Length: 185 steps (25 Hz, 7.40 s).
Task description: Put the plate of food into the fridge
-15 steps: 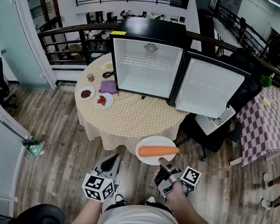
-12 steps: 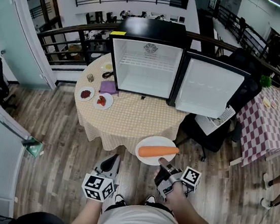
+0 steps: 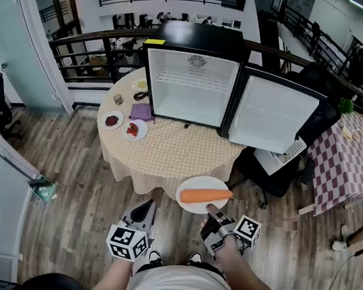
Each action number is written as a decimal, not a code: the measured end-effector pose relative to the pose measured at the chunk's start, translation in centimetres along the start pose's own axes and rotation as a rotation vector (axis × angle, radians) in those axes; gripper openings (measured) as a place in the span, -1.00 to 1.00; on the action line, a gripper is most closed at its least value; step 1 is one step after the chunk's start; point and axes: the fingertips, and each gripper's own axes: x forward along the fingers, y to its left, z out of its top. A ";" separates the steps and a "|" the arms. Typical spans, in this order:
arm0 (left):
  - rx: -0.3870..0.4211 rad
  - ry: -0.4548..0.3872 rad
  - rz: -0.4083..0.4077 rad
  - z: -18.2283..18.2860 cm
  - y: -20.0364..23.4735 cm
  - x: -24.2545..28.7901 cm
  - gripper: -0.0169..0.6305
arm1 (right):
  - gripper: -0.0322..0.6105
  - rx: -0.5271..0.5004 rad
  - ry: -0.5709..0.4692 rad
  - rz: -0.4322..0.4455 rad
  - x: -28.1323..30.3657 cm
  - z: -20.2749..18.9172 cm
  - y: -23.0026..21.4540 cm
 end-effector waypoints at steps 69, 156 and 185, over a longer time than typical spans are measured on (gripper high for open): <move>-0.023 0.034 0.018 5.1 8.6 17.5 -0.92 | -0.79 0.061 0.069 0.028 16.7 12.0 2.3; -0.033 0.134 -0.056 8.4 24.9 27.4 -0.92 | -0.78 0.183 -0.397 -0.196 46.6 27.6 -2.8; -0.049 0.158 -0.046 6.8 25.5 26.1 -0.92 | -0.25 -0.663 0.065 -0.420 48.4 24.2 -1.8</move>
